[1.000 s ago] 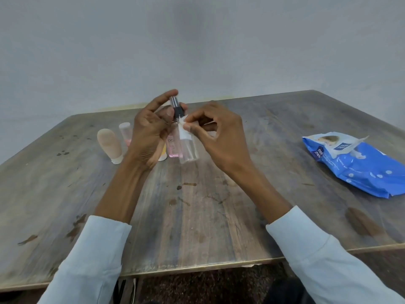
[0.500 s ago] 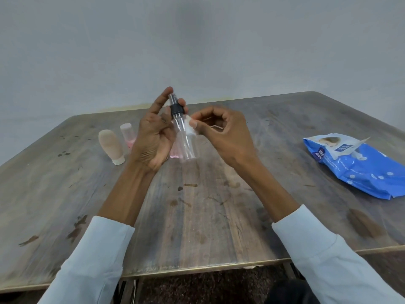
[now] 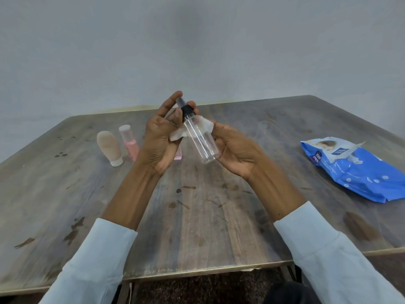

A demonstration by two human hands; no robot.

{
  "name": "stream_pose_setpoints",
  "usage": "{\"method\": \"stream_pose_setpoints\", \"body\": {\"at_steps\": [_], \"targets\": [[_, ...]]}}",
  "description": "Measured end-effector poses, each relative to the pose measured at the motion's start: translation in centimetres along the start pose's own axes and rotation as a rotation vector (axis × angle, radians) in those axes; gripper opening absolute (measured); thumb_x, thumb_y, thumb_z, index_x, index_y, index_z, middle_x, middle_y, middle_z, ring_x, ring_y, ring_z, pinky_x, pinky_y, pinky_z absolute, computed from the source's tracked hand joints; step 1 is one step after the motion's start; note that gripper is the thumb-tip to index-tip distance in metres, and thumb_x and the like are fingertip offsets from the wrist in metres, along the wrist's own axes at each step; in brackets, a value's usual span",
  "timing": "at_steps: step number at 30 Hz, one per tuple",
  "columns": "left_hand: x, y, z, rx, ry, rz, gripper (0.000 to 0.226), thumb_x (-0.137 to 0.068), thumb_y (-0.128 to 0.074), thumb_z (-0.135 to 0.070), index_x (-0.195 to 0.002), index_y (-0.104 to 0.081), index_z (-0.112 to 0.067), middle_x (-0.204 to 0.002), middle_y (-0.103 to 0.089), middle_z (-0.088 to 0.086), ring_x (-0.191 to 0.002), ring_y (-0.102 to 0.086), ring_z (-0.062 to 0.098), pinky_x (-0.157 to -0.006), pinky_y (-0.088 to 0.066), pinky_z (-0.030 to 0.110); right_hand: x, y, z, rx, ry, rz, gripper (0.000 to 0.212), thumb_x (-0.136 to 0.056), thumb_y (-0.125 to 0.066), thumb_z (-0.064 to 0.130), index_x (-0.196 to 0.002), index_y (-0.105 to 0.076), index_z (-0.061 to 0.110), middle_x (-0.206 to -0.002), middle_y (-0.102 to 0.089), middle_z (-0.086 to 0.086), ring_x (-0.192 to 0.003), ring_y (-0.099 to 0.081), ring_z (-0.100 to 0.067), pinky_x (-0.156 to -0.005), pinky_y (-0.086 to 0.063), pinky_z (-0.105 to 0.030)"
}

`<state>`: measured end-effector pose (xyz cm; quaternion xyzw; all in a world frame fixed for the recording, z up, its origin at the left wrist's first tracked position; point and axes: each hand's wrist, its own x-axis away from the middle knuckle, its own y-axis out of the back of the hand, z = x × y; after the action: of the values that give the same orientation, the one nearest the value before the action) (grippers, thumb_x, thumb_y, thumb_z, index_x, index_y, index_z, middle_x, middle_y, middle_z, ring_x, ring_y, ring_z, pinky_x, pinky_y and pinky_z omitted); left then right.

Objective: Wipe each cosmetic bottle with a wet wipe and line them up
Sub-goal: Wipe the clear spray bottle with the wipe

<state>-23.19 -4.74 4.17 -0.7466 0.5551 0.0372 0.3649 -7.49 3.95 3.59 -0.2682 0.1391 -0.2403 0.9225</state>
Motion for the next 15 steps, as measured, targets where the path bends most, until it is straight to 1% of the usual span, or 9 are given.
{"method": "stream_pose_setpoints", "body": {"at_steps": [3,4,5,7,8,10,12,13,15], "targets": [[-0.1,0.2,-0.3,-0.072,-0.025,-0.014,0.032,-0.107,-0.051,-0.003,-0.137,-0.058,-0.011,-0.111,-0.077,0.010,-0.110,-0.072,0.021,-0.101,-0.058,0.037,0.4,-0.2,0.2,-0.090,-0.047,0.034,0.024,-0.106,-0.058,0.006,-0.124,-0.071,-0.002,-0.113,-0.078,-0.012,-0.098,-0.078,-0.017,-0.084,-0.065,-0.027],[-0.3,0.5,-0.7,-0.061,-0.031,-0.056,0.030,-0.109,-0.048,-0.001,-0.136,-0.059,-0.011,-0.111,-0.077,0.010,-0.109,-0.073,0.021,-0.099,-0.058,0.036,0.6,-0.3,0.2,-0.120,-0.078,0.037,0.022,-0.102,-0.061,0.004,-0.119,-0.072,-0.003,-0.110,-0.079,-0.014,-0.095,-0.079,-0.018,-0.083,-0.066,-0.029],[-0.3,0.9,-1.1,-0.036,-0.032,-0.112,0.029,-0.110,-0.047,0.000,-0.135,-0.059,-0.011,-0.112,-0.078,0.011,-0.107,-0.074,0.021,-0.097,-0.059,0.036,0.8,-0.5,0.3,-0.149,-0.112,0.039,0.023,-0.096,-0.063,0.003,-0.116,-0.071,-0.005,-0.109,-0.079,-0.017,-0.095,-0.080,-0.021,-0.086,-0.067,-0.032],[-0.4,1.9,-1.9,-0.009,-0.062,-0.231,0.029,-0.109,-0.051,0.000,-0.136,-0.059,-0.008,-0.111,-0.078,0.013,-0.105,-0.076,0.022,-0.094,-0.060,0.035,1.0,-0.7,0.2,-0.170,-0.157,0.047,0.028,-0.088,-0.066,0.002,-0.114,-0.070,-0.009,-0.116,-0.077,-0.023,-0.103,-0.079,-0.028,-0.097,-0.062,-0.039],[-0.5,2.3,-2.1,-0.012,-0.094,-0.278,0.031,-0.108,-0.053,0.000,-0.138,-0.058,-0.006,-0.111,-0.078,0.014,-0.105,-0.076,0.023,-0.094,-0.060,0.035,1.0,-0.7,0.2,-0.175,-0.159,0.041,0.030,-0.086,-0.067,0.001,-0.114,-0.070,-0.010,-0.120,-0.075,-0.024,-0.108,-0.077,-0.030,-0.099,-0.060,-0.042],[-0.5,2.8,-2.3,-0.061,-0.161,-0.347,0.036,-0.106,-0.059,0.000,-0.141,-0.056,-0.002,-0.111,-0.078,0.016,-0.105,-0.076,0.027,-0.096,-0.060,0.037,0.7,-0.7,0.1,-0.174,-0.127,-0.011,0.033,-0.085,-0.070,-0.002,-0.117,-0.069,-0.010,-0.126,-0.073,-0.026,-0.115,-0.074,-0.033,-0.098,-0.061,-0.041],[-0.5,2.7,-2.3,-0.160,-0.222,-0.384,0.038,-0.103,-0.064,0.000,-0.140,-0.057,0.000,-0.109,-0.079,0.017,-0.107,-0.076,0.029,-0.099,-0.060,0.040,0.3,-0.4,0.0,-0.144,-0.068,-0.100,0.029,-0.092,-0.068,-0.007,-0.121,-0.067,-0.013,-0.131,-0.071,-0.027,-0.123,-0.072,-0.035,-0.096,-0.063,-0.040],[-0.4,2.5,-2.2,-0.220,-0.258,-0.391,0.038,-0.102,-0.067,0.000,-0.139,-0.058,0.001,-0.108,-0.080,0.017,-0.109,-0.076,0.029,-0.098,-0.060,0.041,0.0,-0.2,-0.1,-0.138,-0.040,-0.138,0.025,-0.096,-0.066,-0.009,-0.120,-0.067,-0.014,-0.130,-0.072,-0.027,-0.122,-0.071,-0.035,-0.096,-0.063,-0.040],[-0.1,1.9,-2.0,-0.372,-0.341,-0.395,0.039,-0.099,-0.074,-0.002,-0.135,-0.060,0.001,-0.110,-0.080,0.020,-0.112,-0.076,0.032,-0.096,-0.061,0.043,-0.3,0.3,-0.4,-0.116,0.003,-0.202,0.014,-0.097,-0.064,-0.013,-0.110,-0.070,-0.014,-0.122,-0.075,-0.025,-0.115,-0.073,-0.034,-0.094,-0.063,-0.040]]}}
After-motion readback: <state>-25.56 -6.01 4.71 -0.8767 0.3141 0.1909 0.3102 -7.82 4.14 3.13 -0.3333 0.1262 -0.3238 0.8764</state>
